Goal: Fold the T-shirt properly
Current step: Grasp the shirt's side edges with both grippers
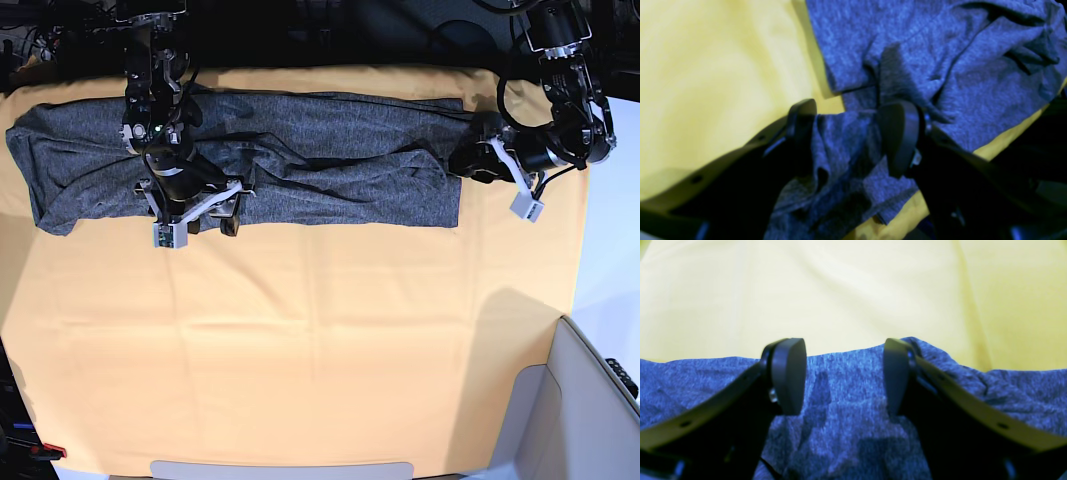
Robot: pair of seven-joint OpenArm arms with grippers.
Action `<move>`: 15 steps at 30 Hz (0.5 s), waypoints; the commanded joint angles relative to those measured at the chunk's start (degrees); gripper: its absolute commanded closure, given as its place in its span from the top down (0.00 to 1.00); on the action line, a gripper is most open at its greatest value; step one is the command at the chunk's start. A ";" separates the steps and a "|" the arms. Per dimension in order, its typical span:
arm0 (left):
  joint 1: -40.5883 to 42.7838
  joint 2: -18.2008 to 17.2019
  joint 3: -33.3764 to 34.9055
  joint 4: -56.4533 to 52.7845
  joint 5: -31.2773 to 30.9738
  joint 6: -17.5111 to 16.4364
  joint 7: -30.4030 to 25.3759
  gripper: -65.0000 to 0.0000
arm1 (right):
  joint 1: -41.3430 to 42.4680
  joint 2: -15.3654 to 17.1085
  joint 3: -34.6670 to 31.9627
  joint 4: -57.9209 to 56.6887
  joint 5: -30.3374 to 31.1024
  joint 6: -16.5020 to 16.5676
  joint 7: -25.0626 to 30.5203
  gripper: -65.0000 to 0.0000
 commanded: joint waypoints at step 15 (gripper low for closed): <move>-1.01 1.16 3.29 -3.99 -0.85 -0.08 -0.40 0.49 | 0.82 0.17 0.02 0.99 0.39 0.27 1.34 0.56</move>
